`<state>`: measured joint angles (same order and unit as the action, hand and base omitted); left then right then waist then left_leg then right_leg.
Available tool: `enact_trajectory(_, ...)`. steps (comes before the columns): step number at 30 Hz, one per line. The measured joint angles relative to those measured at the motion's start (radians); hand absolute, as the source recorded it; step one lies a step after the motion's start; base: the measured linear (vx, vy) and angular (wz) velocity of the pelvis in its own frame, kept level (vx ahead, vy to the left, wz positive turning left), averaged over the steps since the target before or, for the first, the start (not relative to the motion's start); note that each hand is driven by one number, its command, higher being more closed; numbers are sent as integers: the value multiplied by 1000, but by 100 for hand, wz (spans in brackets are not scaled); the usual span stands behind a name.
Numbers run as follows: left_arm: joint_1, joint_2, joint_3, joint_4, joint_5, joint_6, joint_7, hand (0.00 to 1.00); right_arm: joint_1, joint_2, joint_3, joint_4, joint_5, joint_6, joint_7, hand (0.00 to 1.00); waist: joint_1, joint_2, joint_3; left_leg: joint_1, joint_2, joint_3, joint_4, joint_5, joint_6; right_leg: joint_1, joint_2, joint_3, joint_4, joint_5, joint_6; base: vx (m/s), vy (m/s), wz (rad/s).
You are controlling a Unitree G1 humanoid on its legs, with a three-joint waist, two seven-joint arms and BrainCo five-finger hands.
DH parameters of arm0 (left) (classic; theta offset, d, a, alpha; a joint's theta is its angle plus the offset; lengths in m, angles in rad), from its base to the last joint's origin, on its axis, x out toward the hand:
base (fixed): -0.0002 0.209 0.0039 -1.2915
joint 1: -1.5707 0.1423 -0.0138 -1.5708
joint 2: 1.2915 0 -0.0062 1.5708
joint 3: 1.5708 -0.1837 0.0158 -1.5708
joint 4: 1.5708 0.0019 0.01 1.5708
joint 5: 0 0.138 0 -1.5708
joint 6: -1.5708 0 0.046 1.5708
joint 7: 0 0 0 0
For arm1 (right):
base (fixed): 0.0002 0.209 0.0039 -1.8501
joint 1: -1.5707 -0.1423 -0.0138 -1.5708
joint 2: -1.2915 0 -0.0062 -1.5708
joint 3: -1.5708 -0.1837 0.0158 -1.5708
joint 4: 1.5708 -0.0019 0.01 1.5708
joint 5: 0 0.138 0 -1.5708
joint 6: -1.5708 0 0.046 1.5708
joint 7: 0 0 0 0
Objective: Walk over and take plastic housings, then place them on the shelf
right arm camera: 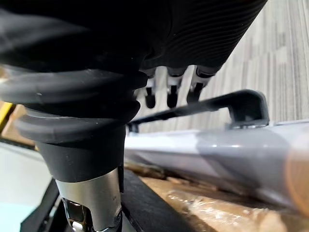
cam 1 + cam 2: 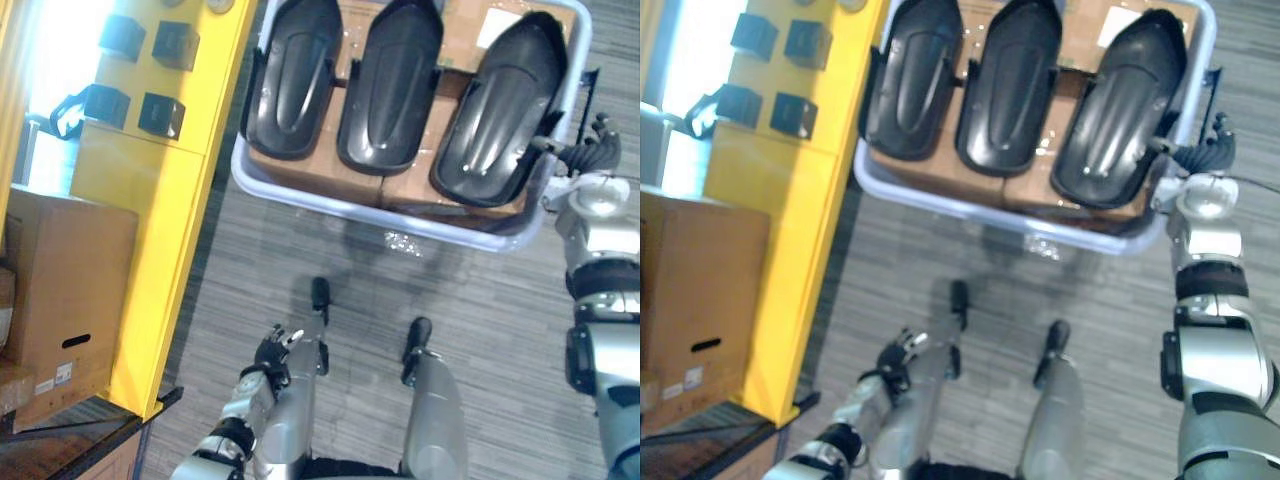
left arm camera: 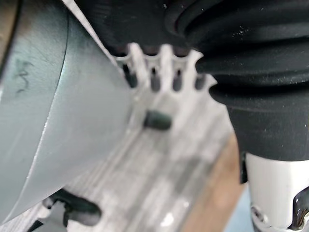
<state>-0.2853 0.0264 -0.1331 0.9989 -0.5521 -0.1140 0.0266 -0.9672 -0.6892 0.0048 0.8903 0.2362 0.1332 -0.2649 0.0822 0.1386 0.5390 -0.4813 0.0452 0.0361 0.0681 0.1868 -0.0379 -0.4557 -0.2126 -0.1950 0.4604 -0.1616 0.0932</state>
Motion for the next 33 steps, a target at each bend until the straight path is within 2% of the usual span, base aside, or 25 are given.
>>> enact_trajectory(1, 0, -1, -1, -2, 0, 0, 0, 0, -1, -2, 1, 0, -17, -1, 2, 100, 0, 0, 0, -2, -1, -2, 3, -1, -1, -2, -1, -2, 0, -3, 0, 11, -24, 7)
enact_trajectory(5, 0, -1, -5, -5, -1, 8, 0, 0, -19, -28, 33, 28, -101, -1, 3, 100, 0, 1, -1, -12, -2, -11, 11, -2, -4, -6, -10, -16, 10, -12, 1, 16, -14, 6)
enact_trajectory(8, 0, 0, -8, -5, -1, 8, 0, 0, -41, -64, 108, 26, -196, 1, 14, 100, 0, 3, -2, -17, -1, -22, 11, 0, -7, -8, -9, -24, 13, -13, -1, 20, -22, 6)
enact_trajectory(11, -1, 0, -14, -6, -1, 8, -7, 0, -66, -62, 163, 25, -213, 18, 50, 100, 12, 9, -6, -25, 2, -27, 12, 3, -10, -14, -6, -29, 15, -14, -3, 24, -23, 4)
enact_trajectory(15, 0, 2, -41, -5, -1, 10, -8, 0, -78, -65, 181, 28, -242, 36, 40, 100, 22, 18, -11, -26, -2, -29, 13, 3, -9, -12, -5, -32, 15, -13, -3, 33, -18, 2)
enact_trajectory(21, 0, 0, -47, -5, -1, 10, -8, 0, -78, -58, 223, 30, -257, 17, 16, 100, 23, 27, -16, -26, -3, -45, 33, 1, -9, 6, -6, -48, 13, -14, -3, 36, -14, 5)
enact_trajectory(23, 2, -1, -47, -5, -2, 12, -8, 0, -78, -55, 222, 29, -264, -6, -22, 100, 31, 30, -18, -26, -2, -50, 35, 1, -9, 8, -5, -50, 15, -14, -4, 0, -6, 5)
enact_trajectory(31, 18, 6, -45, -6, -31, 4, -6, 0, -76, -36, 216, 29, -273, -5, -118, 100, 41, 31, -18, -4, -4, -53, 44, 1, -9, 39, -7, -55, 11, -13, -3, 0, 1, 1)
enact_trajectory(33, 25, 6, -45, -6, -38, -17, -5, 0, -75, -32, 212, 30, -273, -4, -161, 100, 41, 31, -18, 11, -4, -52, 41, 1, -9, 55, -5, -55, 4, -13, -2, 0, 0, 0)
